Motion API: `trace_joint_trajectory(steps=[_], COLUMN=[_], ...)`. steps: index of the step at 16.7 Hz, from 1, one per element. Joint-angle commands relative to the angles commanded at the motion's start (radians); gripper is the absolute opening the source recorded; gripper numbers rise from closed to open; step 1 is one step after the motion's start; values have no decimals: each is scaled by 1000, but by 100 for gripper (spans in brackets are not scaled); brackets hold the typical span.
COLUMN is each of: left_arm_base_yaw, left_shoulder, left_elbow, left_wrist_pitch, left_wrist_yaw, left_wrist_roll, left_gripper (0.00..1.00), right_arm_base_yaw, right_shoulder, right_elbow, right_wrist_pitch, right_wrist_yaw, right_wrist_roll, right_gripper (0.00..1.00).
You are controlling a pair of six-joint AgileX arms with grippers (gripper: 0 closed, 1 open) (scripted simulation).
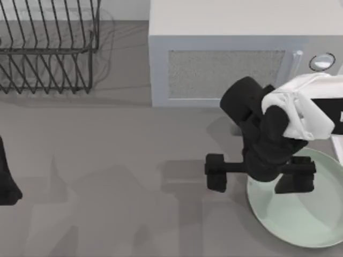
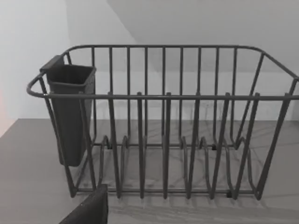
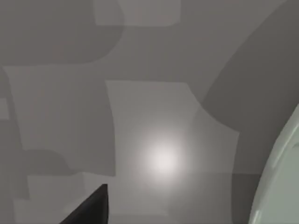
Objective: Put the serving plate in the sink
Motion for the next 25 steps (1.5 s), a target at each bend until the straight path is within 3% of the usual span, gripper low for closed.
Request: trace_joint_trajectory(steps=[12,25], left_arm_base_yaw=[0,0], left_shoulder=[0,0], left_elbow=[0,0], left_wrist_pitch=[0,0], left_wrist_yaw=[0,0], left_wrist_roll=[0,0], left_gripper=[100,100], right_arm_base_yaw=[0,-13], right_shoulder=[0,-94], right_elbow=[0,74], right_wrist_pitch=[0,-77], right_wrist_yaw=[0,21], right_wrist_roll=[0,-7], right_gripper=[2,0])
